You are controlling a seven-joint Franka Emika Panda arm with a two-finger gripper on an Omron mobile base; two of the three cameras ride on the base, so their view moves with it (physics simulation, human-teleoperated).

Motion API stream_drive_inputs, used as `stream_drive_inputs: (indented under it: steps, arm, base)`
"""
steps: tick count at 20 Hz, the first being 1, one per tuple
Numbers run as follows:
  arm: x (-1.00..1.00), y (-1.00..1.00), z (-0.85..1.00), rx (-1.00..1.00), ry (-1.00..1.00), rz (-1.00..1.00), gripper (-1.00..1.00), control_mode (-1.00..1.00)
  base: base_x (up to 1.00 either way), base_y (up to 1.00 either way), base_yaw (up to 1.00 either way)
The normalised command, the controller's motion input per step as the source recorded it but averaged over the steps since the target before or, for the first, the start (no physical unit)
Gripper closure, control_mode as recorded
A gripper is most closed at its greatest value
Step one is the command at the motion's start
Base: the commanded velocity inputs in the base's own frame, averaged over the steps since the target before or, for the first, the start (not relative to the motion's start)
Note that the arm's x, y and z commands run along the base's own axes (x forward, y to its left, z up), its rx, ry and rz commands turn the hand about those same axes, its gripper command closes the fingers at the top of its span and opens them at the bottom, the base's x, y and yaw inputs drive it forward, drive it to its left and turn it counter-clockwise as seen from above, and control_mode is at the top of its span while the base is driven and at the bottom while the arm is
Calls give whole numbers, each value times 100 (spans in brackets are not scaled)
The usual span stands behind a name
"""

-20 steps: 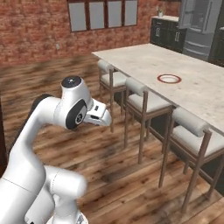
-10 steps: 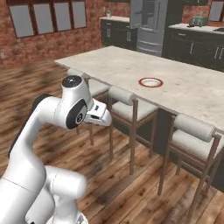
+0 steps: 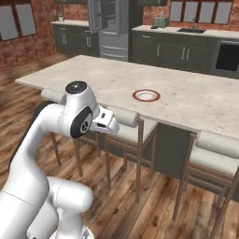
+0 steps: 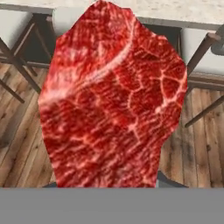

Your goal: Take the steak from the fridge and place it on the digital scale on the counter by the fridge. Wait a few seconds for a reading, then move it to the plate on the dining counter.

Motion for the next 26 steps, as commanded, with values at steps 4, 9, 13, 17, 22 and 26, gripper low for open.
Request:
stream_drive_inputs:
  steps: [4,9,13,17,22,26]
  arm:
    - [0,0,0,0,0,0,100,100]
    - [0,0,0,0,0,0,100,100]
    - [0,0,0,0,0,0,100,100]
    - [25,6,-1,0,2,-6,100,-100]
    - [100,3,-7,0,8,-18,100,-100]
    - [100,0,-29,0,6,-7,100,-100]
  base:
    - [100,70,-46]
    - [100,56,-41]
    - [100,41,-32]
    - [75,27,-22]
    - [0,0,0]
    - [0,0,0]
